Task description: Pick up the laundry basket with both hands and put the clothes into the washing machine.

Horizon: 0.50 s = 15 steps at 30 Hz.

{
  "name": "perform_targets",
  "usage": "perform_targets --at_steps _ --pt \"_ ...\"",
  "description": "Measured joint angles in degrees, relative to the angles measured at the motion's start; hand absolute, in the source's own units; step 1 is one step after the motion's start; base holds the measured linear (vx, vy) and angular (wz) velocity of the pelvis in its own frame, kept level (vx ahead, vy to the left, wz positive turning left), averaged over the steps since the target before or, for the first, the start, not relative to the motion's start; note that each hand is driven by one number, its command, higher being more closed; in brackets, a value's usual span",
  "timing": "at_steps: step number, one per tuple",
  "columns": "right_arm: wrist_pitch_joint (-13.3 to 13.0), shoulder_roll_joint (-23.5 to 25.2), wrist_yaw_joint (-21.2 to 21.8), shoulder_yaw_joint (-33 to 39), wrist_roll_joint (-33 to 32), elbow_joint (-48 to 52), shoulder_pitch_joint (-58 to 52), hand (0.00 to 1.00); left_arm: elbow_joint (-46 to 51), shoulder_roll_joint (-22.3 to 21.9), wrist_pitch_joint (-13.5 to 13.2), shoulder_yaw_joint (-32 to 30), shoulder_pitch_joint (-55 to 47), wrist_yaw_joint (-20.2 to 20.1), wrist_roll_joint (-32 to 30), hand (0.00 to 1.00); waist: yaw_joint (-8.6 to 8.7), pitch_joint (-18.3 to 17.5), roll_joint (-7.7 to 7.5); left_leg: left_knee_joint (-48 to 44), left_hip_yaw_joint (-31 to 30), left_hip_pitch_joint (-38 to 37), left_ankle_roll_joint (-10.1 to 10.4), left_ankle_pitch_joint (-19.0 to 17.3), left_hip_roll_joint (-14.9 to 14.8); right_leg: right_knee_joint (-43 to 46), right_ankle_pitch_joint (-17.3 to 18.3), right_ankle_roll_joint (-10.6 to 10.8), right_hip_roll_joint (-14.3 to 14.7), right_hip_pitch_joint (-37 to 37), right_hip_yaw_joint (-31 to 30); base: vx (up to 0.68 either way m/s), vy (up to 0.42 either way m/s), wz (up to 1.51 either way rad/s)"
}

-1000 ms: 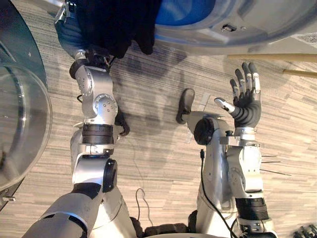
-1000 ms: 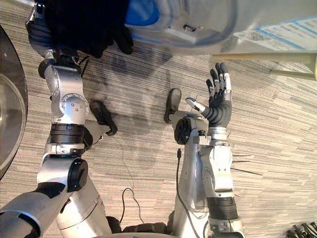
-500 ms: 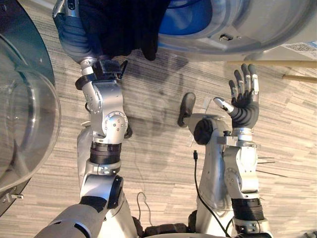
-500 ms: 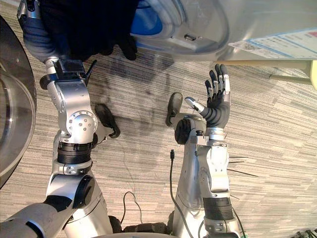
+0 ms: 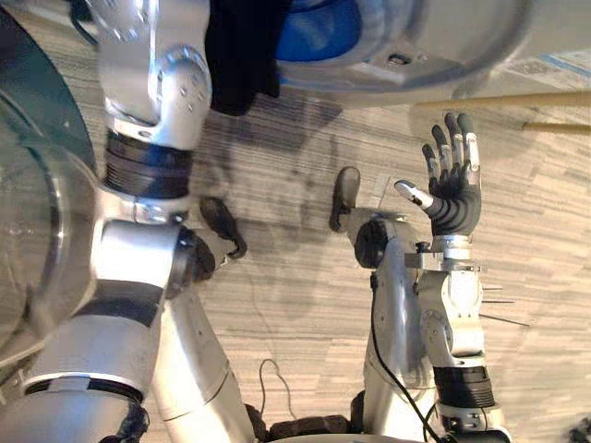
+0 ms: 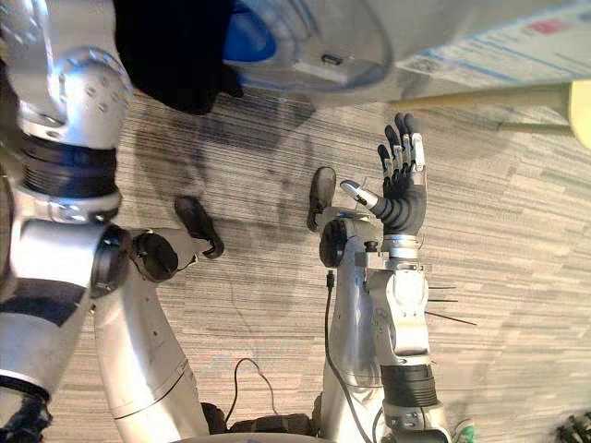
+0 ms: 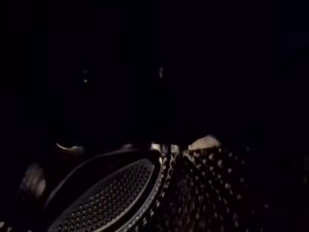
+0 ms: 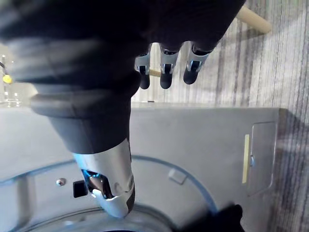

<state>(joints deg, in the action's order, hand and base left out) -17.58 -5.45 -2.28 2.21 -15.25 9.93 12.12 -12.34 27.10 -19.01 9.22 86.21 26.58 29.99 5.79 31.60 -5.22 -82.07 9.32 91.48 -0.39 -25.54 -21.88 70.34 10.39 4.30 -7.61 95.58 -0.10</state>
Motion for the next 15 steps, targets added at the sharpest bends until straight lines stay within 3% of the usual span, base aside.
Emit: perform_targets --at_steps 2,5,8,11,12,15 --pt "-0.04 -0.51 0.25 -0.11 -0.06 -0.01 -0.01 0.00 -0.92 1.52 0.05 2.39 2.19 0.89 -1.88 1.00 0.19 0.17 0.27 -0.05 0.62 -0.17 -0.40 -0.22 -0.26 -0.80 -0.63 0.29 0.06 0.02 -0.20 -0.03 0.055 -0.23" --pt "-0.09 -1.63 1.85 -0.12 -1.49 -0.03 -0.02 0.00 -1.25 6.51 0.82 7.36 4.12 2.21 -11.74 1.00 0.82 0.27 0.44 -0.31 1.77 -0.34 -1.27 -0.74 -1.05 -1.69 -1.36 0.82 -0.07 0.23 -0.36 -0.04 0.057 -0.20" --pt "-0.84 -3.54 3.86 0.00 -2.89 -0.02 -0.11 0.00 -1.28 11.80 2.61 14.44 4.28 1.49 -24.15 1.00 1.23 0.44 0.75 -0.55 2.17 -0.42 -1.65 -0.96 -1.03 -1.72 -1.71 0.84 -0.41 0.27 -0.39 -0.02 0.027 -0.03" --pt "-2.35 -5.42 6.16 0.04 -4.63 -0.02 -0.11 0.00 -1.99 16.05 4.69 22.60 4.98 -2.37 -38.74 1.00 1.07 0.45 0.77 -0.48 2.41 -0.61 -1.64 -0.97 -1.03 -1.62 -1.89 0.57 -0.49 0.37 -0.41 -0.02 0.012 0.01" --pt "-2.35 -5.83 6.35 0.00 -4.90 -0.02 -0.12 0.00 -2.25 16.41 5.05 23.03 5.12 -2.78 -40.64 0.00 1.07 0.45 0.78 -0.43 2.47 -0.66 -1.64 -0.96 -1.03 -1.63 -1.90 0.56 -0.50 0.38 -0.43 -0.03 0.013 0.02" --pt "-2.41 -7.46 7.88 -0.05 -6.81 -0.03 -0.20 0.00 -4.92 19.13 6.85 28.31 8.25 -4.27 -53.90 0.00 0.94 0.42 0.83 0.02 3.14 -1.05 -1.63 -0.95 -0.99 -1.76 -1.91 0.54 -0.57 0.52 -0.78 -0.04 0.014 0.03"
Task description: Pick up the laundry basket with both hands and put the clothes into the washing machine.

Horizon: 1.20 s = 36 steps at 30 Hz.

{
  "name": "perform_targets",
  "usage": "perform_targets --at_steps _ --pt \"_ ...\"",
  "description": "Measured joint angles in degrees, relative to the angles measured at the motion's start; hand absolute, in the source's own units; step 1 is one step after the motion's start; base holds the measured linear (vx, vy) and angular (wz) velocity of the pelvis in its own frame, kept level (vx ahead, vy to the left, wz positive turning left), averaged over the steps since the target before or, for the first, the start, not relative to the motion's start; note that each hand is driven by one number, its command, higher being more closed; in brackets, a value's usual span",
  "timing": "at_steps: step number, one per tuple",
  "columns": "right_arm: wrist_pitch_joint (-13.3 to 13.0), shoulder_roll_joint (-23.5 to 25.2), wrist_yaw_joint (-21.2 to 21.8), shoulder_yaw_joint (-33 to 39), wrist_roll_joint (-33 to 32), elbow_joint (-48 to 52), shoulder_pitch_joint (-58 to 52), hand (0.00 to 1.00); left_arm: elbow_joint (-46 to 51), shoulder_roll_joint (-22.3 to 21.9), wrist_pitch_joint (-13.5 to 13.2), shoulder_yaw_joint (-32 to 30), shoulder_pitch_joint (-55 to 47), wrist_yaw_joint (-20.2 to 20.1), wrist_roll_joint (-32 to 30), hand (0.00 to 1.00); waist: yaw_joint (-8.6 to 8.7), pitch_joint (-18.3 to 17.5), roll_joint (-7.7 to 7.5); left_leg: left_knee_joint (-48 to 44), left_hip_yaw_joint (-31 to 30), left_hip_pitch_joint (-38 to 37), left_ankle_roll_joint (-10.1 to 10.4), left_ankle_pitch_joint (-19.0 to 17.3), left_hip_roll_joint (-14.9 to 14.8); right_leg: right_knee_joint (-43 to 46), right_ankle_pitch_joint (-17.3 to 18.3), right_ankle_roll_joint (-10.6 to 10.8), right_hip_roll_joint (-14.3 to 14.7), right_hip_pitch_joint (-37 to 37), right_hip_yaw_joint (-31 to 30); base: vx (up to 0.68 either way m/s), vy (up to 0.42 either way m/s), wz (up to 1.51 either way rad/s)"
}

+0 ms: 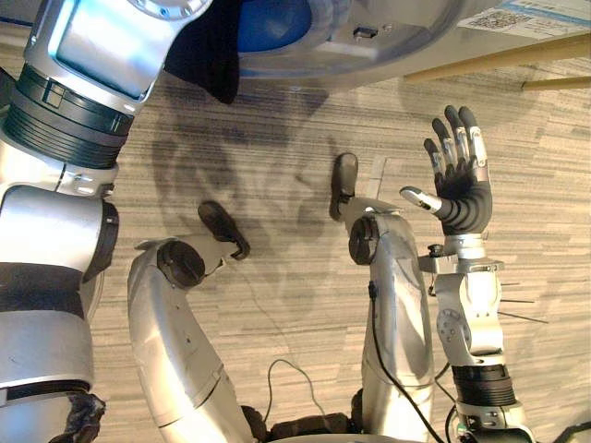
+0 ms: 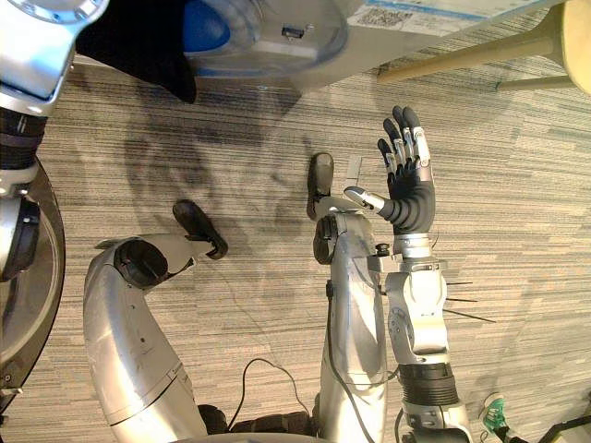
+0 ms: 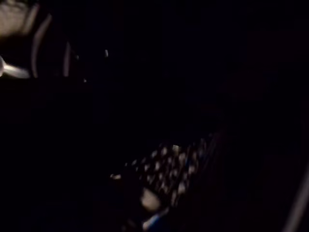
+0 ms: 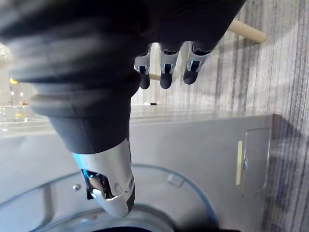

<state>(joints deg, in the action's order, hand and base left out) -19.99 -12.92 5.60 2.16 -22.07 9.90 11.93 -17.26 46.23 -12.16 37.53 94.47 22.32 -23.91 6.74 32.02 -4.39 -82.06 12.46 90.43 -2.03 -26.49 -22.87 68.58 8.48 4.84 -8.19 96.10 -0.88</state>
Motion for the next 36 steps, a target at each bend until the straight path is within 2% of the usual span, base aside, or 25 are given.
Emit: perform_targets --at_steps 3,7,9,10,11,13,16,18,22,25,26,27,29,31,32,34,36 --pt "-0.29 -0.21 0.97 -0.09 -1.00 0.00 -0.05 0.00 -1.33 0.07 2.35 1.42 1.56 -1.62 -8.20 0.00 -0.33 -0.02 0.67 0.49 0.26 -0.10 0.00 0.00 -0.03 -0.69 0.00 0.01 -0.08 -0.05 0.04 -0.04 0.026 -0.04" --pt "-0.42 0.86 1.08 -0.07 -1.44 0.01 -0.86 0.00 -1.54 -1.73 5.88 -0.76 1.30 -3.64 -11.83 0.00 -0.77 0.10 1.35 1.03 0.25 -0.09 -0.02 0.02 -0.04 -1.46 -0.01 0.03 -0.16 -0.32 0.42 -0.04 0.035 -0.03" --pt "-0.41 2.28 1.02 -0.01 -1.34 0.07 -1.46 0.00 -1.46 -4.73 7.42 -6.36 0.05 -3.46 -11.59 0.00 -0.85 0.20 1.55 1.09 0.06 -0.09 -0.06 0.11 -0.02 -1.57 -0.02 0.04 -0.26 -0.55 0.63 -0.04 0.032 0.00" --pt "-0.41 3.54 0.92 0.05 -1.33 0.26 -2.01 0.00 -1.29 -7.01 8.53 -11.64 -1.64 -3.30 -11.52 0.00 -0.78 0.19 1.68 1.07 -0.05 -0.11 -0.07 0.12 0.02 -1.54 -0.05 0.09 -0.61 -0.67 0.75 -0.03 0.036 0.01" --pt "-0.40 3.95 0.88 0.06 -1.27 0.53 -2.39 0.00 -1.29 -7.60 8.90 -13.35 -2.32 -3.28 -11.28 0.00 -0.77 0.19 1.68 1.03 -0.09 -0.12 -0.07 0.12 0.04 -1.46 -0.07 0.13 -0.65 -0.70 0.78 -0.04 0.042 0.02" --pt "-0.34 5.66 0.75 0.25 0.16 1.40 -3.71 0.00 -1.12 -8.96 10.37 -19.73 -6.37 -3.31 -8.74 0.00 -0.74 0.19 1.69 0.84 -0.30 -0.21 -0.09 0.15 0.12 -1.09 -0.12 0.20 -0.73 -0.84 0.85 -0.04 0.032 0.04" --pt "0.36 7.06 0.35 0.23 1.54 2.34 -4.46 0.00 -0.80 -10.32 12.16 -25.54 -10.93 -3.70 -5.33 0.00 -0.82 0.19 1.71 0.65 -0.66 -0.25 -0.04 0.18 0.43 -0.52 -0.10 0.19 -0.90 -0.93 0.92 -0.03 0.018 0.07" --pt "0.55 8.22 0.04 0.25 2.60 2.51 -5.04 0.00 2.13 -12.62 13.26 -32.14 -16.22 -3.65 -1.28 0.00 -0.96 0.16 2.00 0.65 -1.44 -0.28 0.18 0.37 0.96 -0.21 -0.02 0.30 -0.96 -1.43 1.22 -0.03 0.021 0.09" --pt "0.95 9.70 -1.73 0.22 4.86 2.84 -5.71 0.00 11.11 -18.56 12.49 -41.22 -28.08 -2.27 6.86 0.00 -1.23 0.05 2.56 0.84 -2.46 -1.40 0.20 0.37 1.80 0.42 1.14 0.33 -1.64 -3.18 2.03 -0.01 0.020 0.13" --pt "1.40 10.31 -3.14 0.12 7.11 2.94 -5.75 0.00 16.30 -26.91 10.04 -48.06 -42.52 0.36 13.56 0.00 -2.38 0.03 2.85 1.72 -2.58 -3.30 0.34 0.34 2.07 0.43 2.14 0.23 -1.87 -4.95 2.30 0.01 0.011 0.10" --pt "1.40 10.31 -3.29 0.12 7.33 2.94 -5.80 0.00 17.12 -28.53 9.67 -48.73 -44.82 0.71 14.39 0.00 -2.64 -0.01 2.87 1.93 -2.58 -3.55 0.43 0.38 2.13 0.39 2.36 0.05 -1.87 -5.17 2.31 -0.01 -0.004 0.08" --pt "1.40 10.40 -4.08 0.13 7.71 2.94 -5.81 0.00 18.99 -32.06 8.95 -49.72 -49.33 1.69 14.83 0.00 -3.06 -0.01 2.87 2.32 -2.63 -4.10 0.63 0.48 2.27 0.40 2.65 -0.06 -1.88 -5.62 2.34 -0.01 -0.008 0.08" --pt "1.39 10.71 -4.52 0.16 8.32 2.98 -5.84 0.00 21.08 -36.44 7.96 -50.25 -54.81 2.76 15.04 0.00 -3.45 -0.06 2.84 2.74 -2.82 -4.71 0.90 0.61 2.50 0.44 3.06 -0.37 -1.89 -6.18 2.37 -0.01 -0.009 0.10" --pt "1.38 11.27 -6.11 0.12 9.52 2.98 -6.24 0.00 22.83 -43.92 5.12 -49.75 -62.38 4.22 19.51 0.00 -4.26 -0.13 2.79 3.13 -3.29 -5.66 1.45 0.78 2.83 0.87 3.77 -0.70 -1.94 -7.04 2.26 -0.01 -0.009 0.11" --pt "1.38 11.36 -6.32 0.13 9.58 2.98 -6.33 0.00 22.94 -44.51 4.90 -49.58 -63.07 4.31 20.17 0.00 -4.33 -0.14 2.79 3.13 -3.35 -5.74 1.50 0.78 2.85 0.96 3.84 -0.68 -1.95 -7.12 2.27 -0.01 -0.018 0.10" --pt "1.40 11.55 -7.86 -0.11 10.01 2.88 -6.94 0.00 23.46 -48.14 2.31 -47.68 -68.37 4.01 28.51 0.00 -4.53 -0.23 2.82 3.13 -3.97 -6.34 2.00 0.82 3.06 1.92 4.83 -0.89 -1.96 -7.66 2.48 0.00 -0.022 0.11" --pt "1.41 11.49 -8.91 -0.10 10.37 2.81 -7.17 0.00 22.88 -49.53 1.48 -46.18 -71.04 3.29 34.15 0.00 -4.62 -0.81 3.03 3.13 -4.54 -6.48 2.33 0.91 3.07 2.33 5.23 -1.18 -1.94 -7.98 2.89 0.00 -0.030 0.06"
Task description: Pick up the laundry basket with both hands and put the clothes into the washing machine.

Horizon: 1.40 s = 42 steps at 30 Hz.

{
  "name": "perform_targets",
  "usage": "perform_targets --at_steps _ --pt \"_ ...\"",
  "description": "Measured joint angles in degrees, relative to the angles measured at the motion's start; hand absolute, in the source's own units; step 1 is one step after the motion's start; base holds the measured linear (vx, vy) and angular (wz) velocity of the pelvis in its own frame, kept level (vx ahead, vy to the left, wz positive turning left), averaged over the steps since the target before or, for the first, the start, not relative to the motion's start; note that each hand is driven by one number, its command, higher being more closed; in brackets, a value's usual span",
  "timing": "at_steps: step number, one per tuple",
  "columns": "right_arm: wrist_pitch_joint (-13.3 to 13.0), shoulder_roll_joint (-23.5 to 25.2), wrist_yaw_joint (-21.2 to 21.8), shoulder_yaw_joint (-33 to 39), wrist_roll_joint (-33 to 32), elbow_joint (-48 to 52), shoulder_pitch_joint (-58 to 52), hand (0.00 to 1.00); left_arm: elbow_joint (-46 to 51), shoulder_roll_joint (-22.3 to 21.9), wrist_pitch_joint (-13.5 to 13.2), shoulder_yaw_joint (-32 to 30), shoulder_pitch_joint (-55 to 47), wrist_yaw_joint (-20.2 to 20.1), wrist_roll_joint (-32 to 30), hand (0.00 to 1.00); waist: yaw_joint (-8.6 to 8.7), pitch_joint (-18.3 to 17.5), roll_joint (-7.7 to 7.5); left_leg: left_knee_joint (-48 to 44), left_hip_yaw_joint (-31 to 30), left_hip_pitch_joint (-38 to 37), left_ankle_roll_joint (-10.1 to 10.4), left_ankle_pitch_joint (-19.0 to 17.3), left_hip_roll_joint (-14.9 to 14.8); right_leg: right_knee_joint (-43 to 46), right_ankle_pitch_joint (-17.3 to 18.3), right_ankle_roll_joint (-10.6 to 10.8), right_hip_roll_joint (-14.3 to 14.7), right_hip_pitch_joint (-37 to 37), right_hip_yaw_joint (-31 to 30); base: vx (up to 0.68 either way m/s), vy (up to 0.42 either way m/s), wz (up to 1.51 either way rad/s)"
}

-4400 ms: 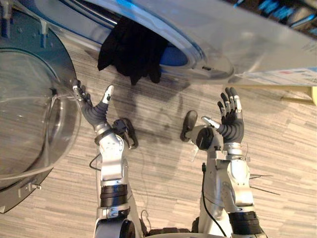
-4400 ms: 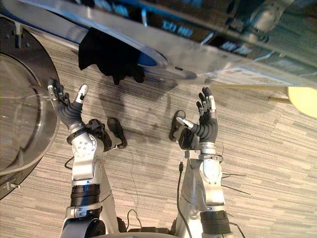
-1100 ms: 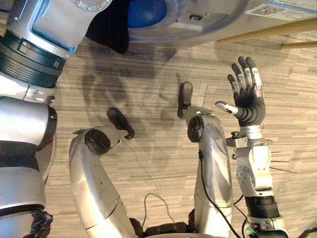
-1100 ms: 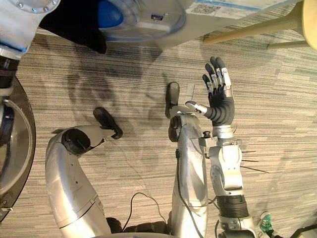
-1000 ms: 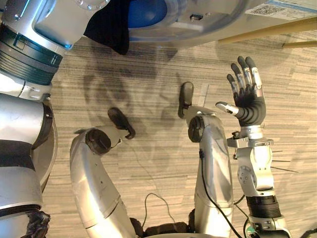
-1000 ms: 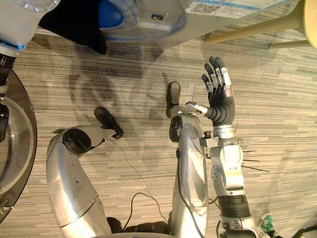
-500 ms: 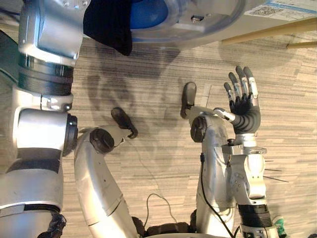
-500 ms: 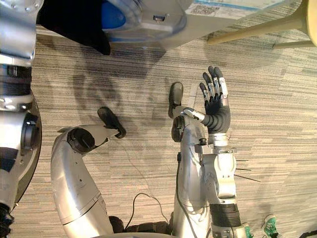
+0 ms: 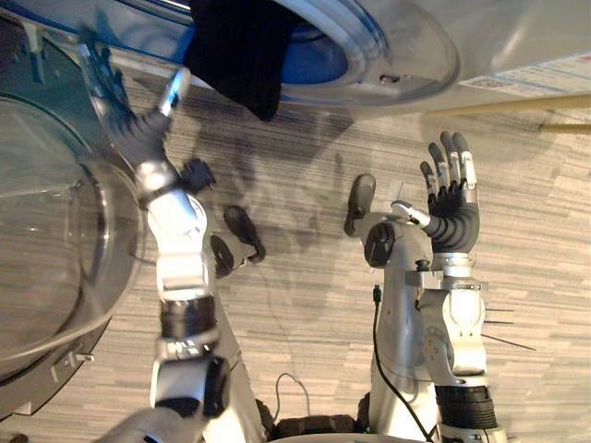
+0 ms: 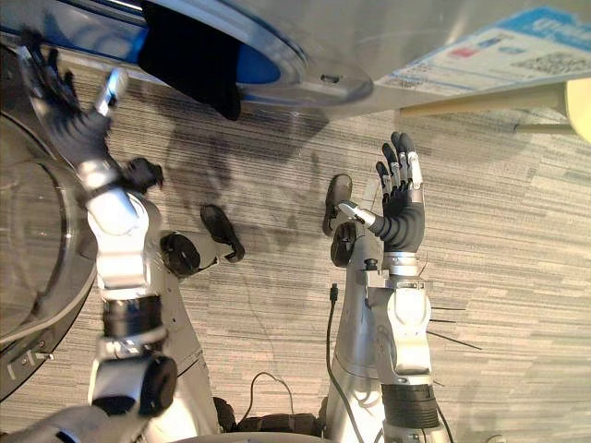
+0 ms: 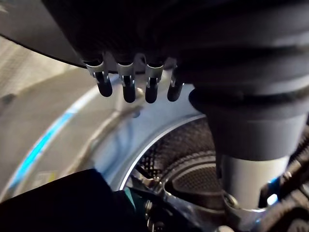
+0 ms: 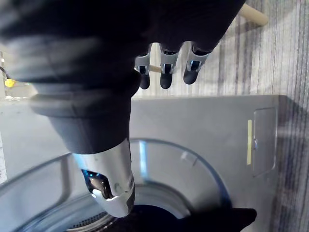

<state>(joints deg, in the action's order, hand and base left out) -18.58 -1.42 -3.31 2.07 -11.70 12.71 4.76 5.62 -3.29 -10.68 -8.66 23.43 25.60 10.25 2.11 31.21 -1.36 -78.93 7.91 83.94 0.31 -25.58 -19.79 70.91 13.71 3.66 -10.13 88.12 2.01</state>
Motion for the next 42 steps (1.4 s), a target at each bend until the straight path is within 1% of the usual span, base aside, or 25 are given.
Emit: perform_targets --at_steps 1,2,5,7,8,11,16,17,20,22,23,25,26,27,28,30,31,32,33,35,37,39,40,41,42 --pt "0.09 -0.06 -0.38 0.00 0.11 -0.20 -0.07 0.00 -1.69 -0.55 -0.79 0.34 -0.56 -0.88 3.19 0.00 -0.17 -0.06 0.04 0.03 -0.04 -0.54 0.13 -0.02 -0.03 0.25 0.26 -0.33 0.03 -0.36 0.06 -0.01 -0.031 0.04" --pt "0.20 -0.05 -0.39 -0.07 0.19 -0.32 -0.08 0.00 -2.64 -0.72 -0.95 0.33 -0.61 -1.42 4.79 0.00 -0.12 -0.07 0.04 0.03 -0.08 -0.79 0.18 -0.05 -0.03 0.42 0.47 -0.29 0.05 -0.53 0.06 0.00 0.000 0.00" --pt "1.26 -0.29 -0.90 0.04 0.96 -1.63 -0.36 0.00 -9.63 -0.95 -0.99 0.14 0.33 -4.19 13.10 0.00 -0.10 -1.51 0.84 0.02 -0.54 -0.99 0.62 -0.16 -0.12 1.00 1.17 -0.76 0.09 -0.69 0.48 0.00 0.000 0.00" --pt "1.46 -0.29 -1.55 -0.07 1.05 -2.78 -0.40 0.00 -12.22 -0.88 -1.03 0.06 0.78 -4.97 16.96 0.00 -0.07 -2.20 1.00 -0.01 -0.72 -0.99 0.79 -0.22 -0.20 1.24 1.44 -0.97 0.14 -0.69 0.66 0.00 0.000 0.00" --pt "1.64 -0.37 -1.70 -0.08 1.02 -3.45 -0.51 0.00 -14.11 -0.86 -1.07 0.00 1.39 -5.75 20.52 0.00 -0.08 -2.53 1.07 -0.20 -0.95 -1.02 0.92 -0.25 -0.26 1.53 1.70 -1.05 0.19 -0.71 0.79 0.00 0.000 0.00" --pt "1.65 -1.69 -1.78 -0.30 0.84 -3.57 -0.54 0.00 -18.73 0.35 -1.08 -0.41 4.92 -6.95 27.26 0.00 -0.02 -2.57 1.04 -1.42 -1.65 -0.95 1.48 -0.63 -0.67 2.79 2.36 -1.41 0.52 -0.70 0.99 -0.01 -0.006 -0.04" --pt "1.65 -2.93 -1.80 -0.47 -0.88 -3.55 -0.48 0.00 -22.83 3.57 -1.17 -1.05 12.10 -6.93 32.16 0.00 0.33 -2.62 0.96 -2.26 -1.88 0.30 2.02 -1.09 -2.02 3.26 2.52 -1.72 1.37 0.70 1.08 -0.02 -0.014 -0.11" --pt "1.72 -3.20 -1.90 -0.41 -1.29 -3.58 -0.43 0.00 -24.28 4.64 -1.31 -1.07 14.50 -6.80 33.04 0.00 0.38 -2.84 0.56 -2.69 -1.92 0.91 2.11 -1.17 -2.27 3.61 2.50 -1.75 1.62 1.44 0.97 -0.02 -0.015 -0.12" --pt "1.64 -4.24 -1.89 -0.34 -2.25 -2.96 -0.15 0.00 -25.42 7.37 -1.90 -1.83 20.02 -6.02 34.74 0.00 0.98 -3.03 0.21 -3.80 -2.39 3.13 2.03 -1.34 -3.15 4.07 2.52 -1.92 2.29 3.36 1.06 -0.02 -0.015 -0.12" --pt "1.64 -4.85 -1.79 -0.33 -3.04 -2.87 -0.08 0.00 -26.71 8.33 -2.54 -3.39 20.93 -5.26 35.32 0.00 1.73 -3.02 0.15 -3.97 -2.40 4.47 1.89 -1.42 -3.37 3.88 2.47 -1.83 2.52 4.62 1.03 -0.03 -0.009 -0.13" --pt "1.63 -5.08 -1.73 -0.17 -3.30 -2.78 -0.08 0.00 -27.33 10.05 -2.48 -3.53 21.23 -4.98 35.30 0.00 2.11 -3.01 0.06 -3.97 -2.38 5.20 1.89 -1.41 -3.56 3.52 2.40 -1.70 2.88 5.31 1.02 -0.04 -0.009 -0.23" --pt "1.62 -6.18 -1.54 0.51 -3.55 -2.62 0.62 0.00 -30.11 15.27 -1.74 -4.13 24.11 -4.04 35.22 0.00 2.21 -2.62 -0.65 -2.98 -1.93 6.74 1.88 -1.40 -4.44 1.14 1.88 -0.80 3.74 6.84 1.16 -0.06 0.001 -0.38" --pt "1.60 -6.29 -1.49 0.64 -3.57 -2.56 0.77 0.00 -30.83 16.49 -1.41 -4.34 25.04 -4.00 35.24 1.00 2.29 -2.35 -1.07 -2.80 -1.58 6.88 1.85 -1.38 -4.88 2.26 1.97 -0.98 3.90 7.23 0.90 -0.03 -0.014 -0.11" --pt "1.57 -6.38 -1.40 0.95 -3.64 -2.01 0.41 0.00 -30.85 18.56 -0.82 -4.39 26.00 -3.90 35.30 1.00 3.17 -1.94 -1.84 -3.43 -0.97 7.66 1.95 -1.34 -5.41 4.18 2.15 -1.95 3.95 6.91 0.02 -0.01 -0.041 0.06" --pt "1.58 -6.56 -1.37 1.52 -3.88 -1.91 1.10 0.00 -30.91 20.06 -0.88 -4.52 27.75 -3.23 36.04 1.00 3.37 -1.18 -2.88 -4.27 -1.08 8.86 2.48 -1.04 -5.31 4.23 2.10 -1.86 4.22 8.41 -0.12 0.00 -0.040 0.02" --pt "1.58 -7.20 -1.38 2.74 -4.74 -1.22 2.29 0.00 -30.91 21.19 -1.26 -4.59 29.15 -1.77 36.63 1.00 2.74 -0.47 -3.29 -4.00 -2.21 10.94 2.39 -1.05 -5.42 3.30 2.05 -1.71 4.42 9.81 0.87 -0.02 -0.007 -0.32" --pt "1.52 -7.44 -1.41 3.10 -5.10 -1.02 2.34 0.00 -30.80 21.86 -1.07 -4.57 29.58 -1.72 36.93 1.00 2.81 0.09 -3.10 -4.12 -2.08 12.04 2.45 -0.97 -6.20 8.67 3.07 -2.50 4.02 10.12 0.47 0.00 -0.009 -0.14" --pt "1.54 -7.48 -1.41 3.25 -5.39 -0.90 1.95 0.00 -30.41 22.04 -1.08 -4.50 29.76 -1.72 36.93 1.00 3.20 0.07 -3.30 -4.55 -1.84 12.58 2.54 -0.90 -6.05 8.34 5.21 -2.11 3.87 8.65 -0.52 0.04 -0.007 0.09" --pt "1.53 -7.75 -1.32 3.87 -5.69 -0.47 1.97 0.00 -29.78 22.35 -1.89 -4.35 30.42 -1.72 36.91 1.00 3.05 0.39 -3.53 -5.77 -2.32 14.05 2.90 -0.64 -5.93 8.61 6.38 -1.58 3.91 10.04 -0.36 0.05 -0.009 0.09" --pt "1.52 -7.86 -1.37 4.22 -5.72 -0.17 1.79 0.00 -28.36 21.97 -3.14 -3.75 30.43 -1.71 36.88 1.00 2.89 0.73 -3.53 -5.91 -2.68 15.10 2.24 -0.09 -5.44 9.22 5.76 -1.51 3.92 11.34 -0.65 0.01 0.005 -0.10" --pt "1.56 -7.41 -1.22 4.21 -5.71 -0.19 1.63 0.00 -27.48 21.61 -4.00 -3.37 30.45 -1.62 36.84 1.00 3.08 0.73 -3.53 -5.67 -2.49 15.62 2.23 -0.07 -5.12 8.73 5.45 -1.25 3.79 11.67 -0.80 0.00 0.009 0.01" --pt "1.54 -7.34 -0.31 4.73 -5.71 -0.03 1.36 0.00 -25.67 20.65 -4.21 -2.33 30.52 -1.99 36.46 1.00 3.16 0.73 -3.53 -5.70 -2.34 15.62 1.23 1.53 -4.83 9.43 5.14 -0.87 3.06 11.46 -0.67 0.02 0.004 0.18" --pt "1.51 -7.34 -0.21 4.96 -5.71 0.04 1.40 0.00 -24.57 20.65 -4.20 -1.38 31.04 -2.08 36.31 1.00 3.18 0.73 -3.53 -5.76 -2.35 15.62 0.93 1.69 -4.52 9.67 5.17 -0.87 2.88 11.45 -0.76 0.03 0.004 0.17" --pt "1.48 -7.27 -0.13 5.18 -5.71 0.09 1.53 0.00 -24.18 20.15 -3.50 -1.26 32.44 -0.35 36.56 1.00 3.23 0.72 -3.53 -5.89 -2.46 15.60 0.63 1.86 -4.03 9.90 5.23 -0.83 2.63 11.37 -0.88 0.03 0.013 0.11" --pt "1.46 -7.10 -0.12 5.30 -5.72 0.32 1.52 0.00 -24.12 19.86 -3.62 -1.13 32.38 -0.27 36.38 1.00 3.31 0.72 -3.54 -6.02 -2.47 15.60 0.57 1.88 -3.89 10.07 5.23 -0.83 2.37 11.29 -0.87 0.03 0.015 0.08"
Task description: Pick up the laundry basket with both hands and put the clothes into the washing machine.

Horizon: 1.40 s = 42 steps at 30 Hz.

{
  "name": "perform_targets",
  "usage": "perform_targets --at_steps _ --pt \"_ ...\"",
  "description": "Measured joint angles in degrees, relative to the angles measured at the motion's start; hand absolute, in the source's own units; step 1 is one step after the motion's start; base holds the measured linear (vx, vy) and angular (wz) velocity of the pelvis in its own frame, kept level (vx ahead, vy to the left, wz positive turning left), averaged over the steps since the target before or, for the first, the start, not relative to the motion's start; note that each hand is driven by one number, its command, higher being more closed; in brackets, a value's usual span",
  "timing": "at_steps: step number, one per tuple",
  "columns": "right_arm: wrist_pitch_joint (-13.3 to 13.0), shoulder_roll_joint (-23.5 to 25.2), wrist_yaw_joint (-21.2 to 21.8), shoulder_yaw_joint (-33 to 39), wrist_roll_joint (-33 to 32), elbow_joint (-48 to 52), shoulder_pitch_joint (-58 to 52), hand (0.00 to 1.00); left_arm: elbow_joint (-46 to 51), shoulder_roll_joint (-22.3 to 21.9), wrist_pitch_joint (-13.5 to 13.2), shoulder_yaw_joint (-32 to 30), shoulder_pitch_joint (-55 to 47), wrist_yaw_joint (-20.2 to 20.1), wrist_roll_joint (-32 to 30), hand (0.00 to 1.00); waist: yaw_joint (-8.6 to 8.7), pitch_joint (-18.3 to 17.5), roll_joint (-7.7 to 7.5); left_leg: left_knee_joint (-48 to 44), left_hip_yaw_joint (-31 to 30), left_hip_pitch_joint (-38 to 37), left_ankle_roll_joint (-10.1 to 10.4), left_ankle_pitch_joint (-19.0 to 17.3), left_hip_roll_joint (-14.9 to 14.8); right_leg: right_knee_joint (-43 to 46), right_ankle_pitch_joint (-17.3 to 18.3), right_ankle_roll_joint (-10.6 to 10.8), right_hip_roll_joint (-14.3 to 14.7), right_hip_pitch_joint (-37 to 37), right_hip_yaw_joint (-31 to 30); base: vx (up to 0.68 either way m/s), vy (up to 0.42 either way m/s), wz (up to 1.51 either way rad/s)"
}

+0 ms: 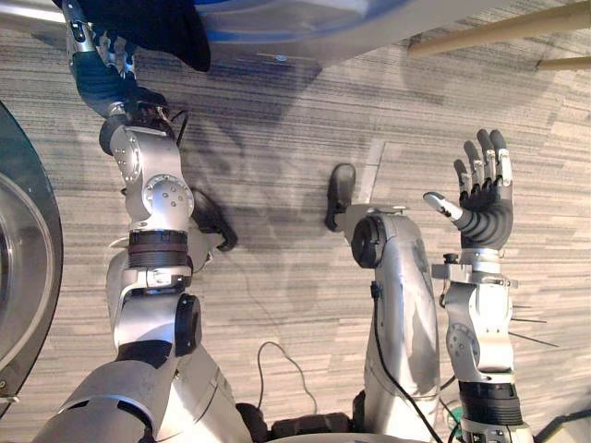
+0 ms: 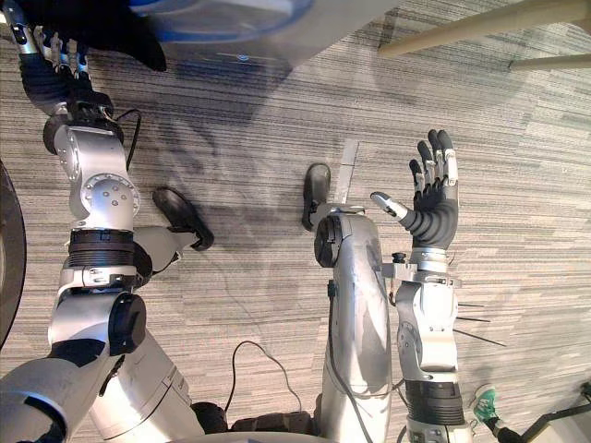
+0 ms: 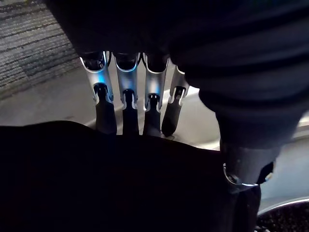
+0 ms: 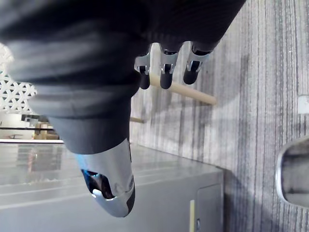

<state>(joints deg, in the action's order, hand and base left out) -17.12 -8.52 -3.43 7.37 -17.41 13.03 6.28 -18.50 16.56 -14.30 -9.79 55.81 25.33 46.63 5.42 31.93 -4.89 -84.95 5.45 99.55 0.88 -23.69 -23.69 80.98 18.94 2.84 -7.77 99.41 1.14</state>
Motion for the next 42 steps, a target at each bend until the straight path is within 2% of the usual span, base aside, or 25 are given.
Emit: perform_targets --at_steps 14,20,23,24,27,30,32,36,39,42 --pt "-0.11 1.83 1.09 0.09 -0.23 0.02 0.00 0.00 0.58 -0.50 2.92 0.84 -0.91 0.00 0.68 1.00 0.29 -0.15 0.03 -0.17 0.00 -1.86 -0.95 0.49 1.68 1.29 1.03 0.65 -0.39 -1.72 -0.93 0.01 -0.002 0.06" --pt "-0.10 5.00 1.05 -0.18 0.12 0.12 -0.37 0.00 4.03 -0.46 3.91 2.19 -6.22 0.02 3.45 1.00 0.24 -0.27 0.07 -0.15 -0.05 -4.33 -1.20 -0.03 1.78 1.25 2.06 0.83 -0.31 -4.01 -1.05 0.00 0.000 0.00" --pt "0.06 5.97 1.00 -0.42 0.59 1.34 -1.49 0.00 20.10 -0.15 1.05 7.60 -11.83 -6.36 2.68 1.00 -0.48 -0.87 0.34 -0.01 -0.18 -6.64 -0.79 -0.38 1.77 1.32 2.66 0.60 -0.30 -6.06 -1.11 0.03 -0.032 -0.03" --pt "0.12 6.27 1.04 -0.57 0.97 1.29 -2.15 0.00 23.47 0.08 0.03 9.71 -12.86 -9.29 2.21 1.00 -1.01 -2.95 0.72 0.10 -0.40 -6.99 -0.42 -0.76 1.76 1.31 2.84 0.44 -0.28 -6.26 -1.07 0.01 -0.035 -0.06" --pt "0.15 6.10 1.08 -0.64 2.18 1.25 -2.78 0.00 24.60 0.32 0.11 10.64 -15.65 -13.25 2.27 1.00 -1.13 -7.45 1.80 1.02 -0.44 -7.90 0.19 -1.31 1.73 0.66 3.61 0.34 -0.24 -6.89 -0.73 0.00 -0.046 -0.03" --pt "0.21 5.80 1.16 -0.70 2.32 1.23 -3.59 0.00 25.01 2.35 0.92 10.85 -19.37 -15.40 2.93 1.00 -1.18 -7.62 2.10 2.64 -0.39 -8.88 0.56 -1.27 1.71 -0.69 3.64 0.29 -0.21 -7.75 -0.16 0.00 -0.046 -0.02" --pt "0.53 5.77 1.19 -0.68 2.30 1.10 -4.27 0.00 25.01 4.35 1.92 11.07 -21.57 -15.46 4.30 1.00 -1.31 -7.62 2.11 3.02 -0.56 -8.89 1.15 -0.89 1.68 -0.71 3.54 0.30 -0.20 -7.71 0.17 0.03 -0.056 0.03" --pt "1.28 5.70 1.44 -1.40 2.30 0.18 -4.11 0.00 25.77 6.62 2.48 11.67 -20.08 -15.89 5.46 1.00 -1.82 -7.62 2.11 2.54 -0.83 -8.89 0.89 -0.67 1.63 0.10 3.71 -0.54 -0.25 -7.68 0.33 0.07 -0.034 0.03" --pt "1.40 5.82 2.15 -1.68 2.31 -0.06 -3.84 0.00 25.46 6.06 2.40 11.48 -13.74 -14.22 4.38 1.00 -1.84 -7.62 2.11 2.48 -0.82 -8.87 0.88 -0.68 1.73 0.14 3.73 -0.52 -0.32 -7.72 0.23 0.04 -0.010 0.00" --pt "1.41 5.83 2.23 -1.78 2.38 -0.93 -3.14 0.00 21.67 4.89 0.89 11.21 -3.33 -10.30 0.43 1.00 -1.34 -7.62 2.11 2.48 -0.86 -8.87 0.87 -0.70 1.73 0.14 3.74 -0.50 -0.32 -7.80 0.22 0.00 0.000 0.00"
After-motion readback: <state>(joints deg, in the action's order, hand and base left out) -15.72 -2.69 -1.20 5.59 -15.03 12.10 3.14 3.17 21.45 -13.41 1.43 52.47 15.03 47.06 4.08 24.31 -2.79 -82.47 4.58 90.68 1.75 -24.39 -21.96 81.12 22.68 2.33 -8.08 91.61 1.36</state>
